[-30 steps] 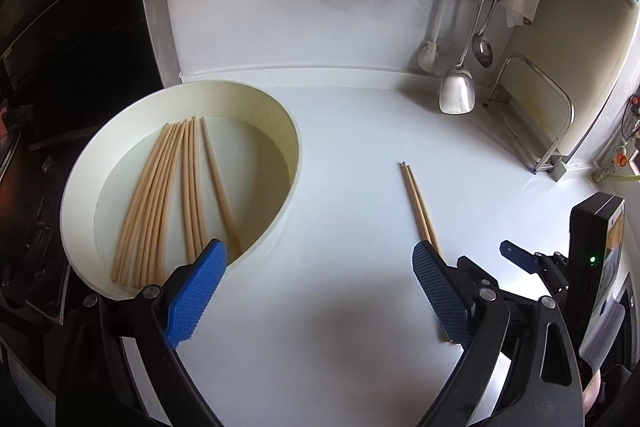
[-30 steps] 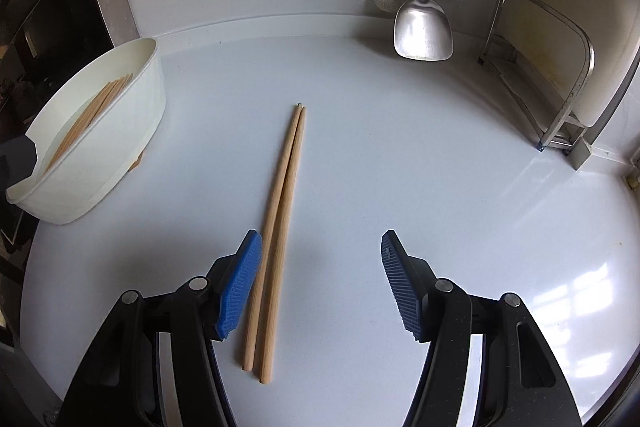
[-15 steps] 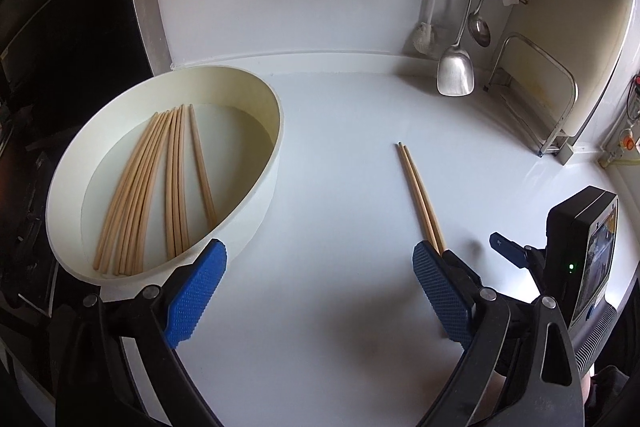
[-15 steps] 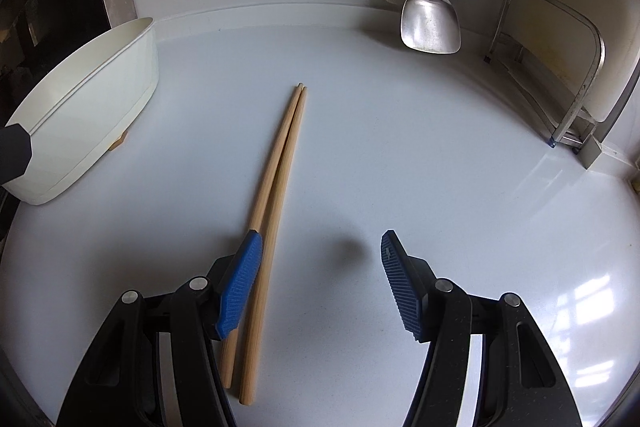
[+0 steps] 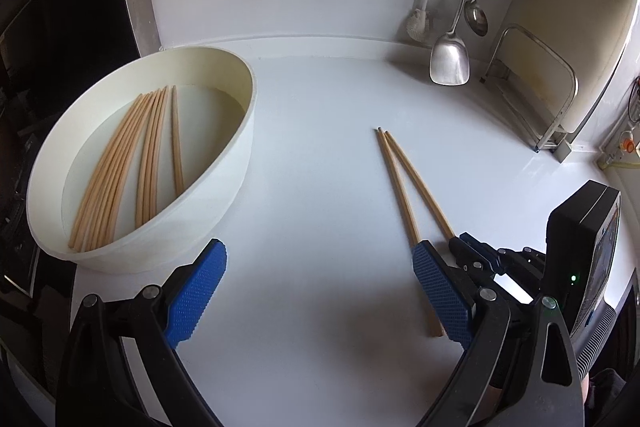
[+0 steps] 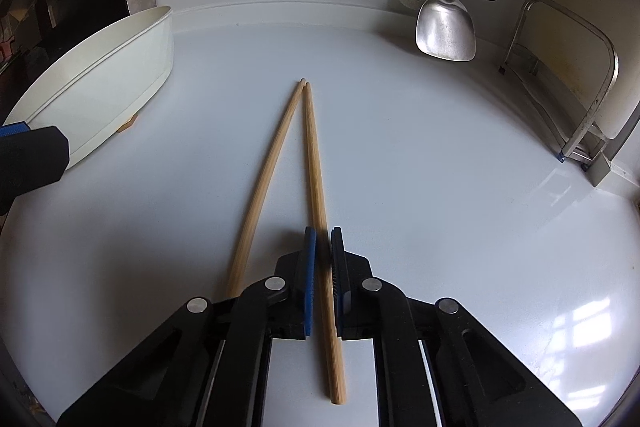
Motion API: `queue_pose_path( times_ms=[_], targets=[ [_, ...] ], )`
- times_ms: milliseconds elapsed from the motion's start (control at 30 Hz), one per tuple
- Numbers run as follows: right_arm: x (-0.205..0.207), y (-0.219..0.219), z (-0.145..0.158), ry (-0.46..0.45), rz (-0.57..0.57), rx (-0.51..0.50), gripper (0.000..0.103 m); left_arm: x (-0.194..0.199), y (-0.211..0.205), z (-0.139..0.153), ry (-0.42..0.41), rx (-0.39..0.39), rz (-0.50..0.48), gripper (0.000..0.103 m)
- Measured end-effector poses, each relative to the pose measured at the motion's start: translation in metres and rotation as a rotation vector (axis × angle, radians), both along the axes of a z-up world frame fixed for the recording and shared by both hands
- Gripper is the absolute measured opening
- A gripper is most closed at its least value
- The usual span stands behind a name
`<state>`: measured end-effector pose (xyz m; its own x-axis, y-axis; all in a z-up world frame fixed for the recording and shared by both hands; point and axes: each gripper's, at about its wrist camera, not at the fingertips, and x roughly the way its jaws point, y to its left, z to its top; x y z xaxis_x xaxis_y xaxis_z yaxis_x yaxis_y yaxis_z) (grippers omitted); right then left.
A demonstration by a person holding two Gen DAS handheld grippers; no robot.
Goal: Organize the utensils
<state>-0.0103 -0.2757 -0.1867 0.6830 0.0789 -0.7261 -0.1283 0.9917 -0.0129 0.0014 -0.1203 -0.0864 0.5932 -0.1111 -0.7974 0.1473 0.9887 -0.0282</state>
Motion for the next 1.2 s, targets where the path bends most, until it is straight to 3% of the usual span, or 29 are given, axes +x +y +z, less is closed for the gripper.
queue_pose_path(
  times_ms=[633, 833, 1200],
  targets=[
    [-0.002, -0.073, -0.003, 0.005, -0.079, 0.031, 0.007, 0.031, -0.063, -0.059, 0.059, 0.066, 0.034, 0.093],
    [0.001, -0.080, -0.004, -0.002, -0.087, 0.038, 0.025, 0.036, -0.063, -0.065, 0.051, 0.088, 0.059, 0.093],
    [0.009, -0.090, -0.005, 0.001, -0.105, 0.045, 0.031, 0.045, -0.074, -0.075, 0.052, 0.137, 0.061, 0.093]
  ],
)
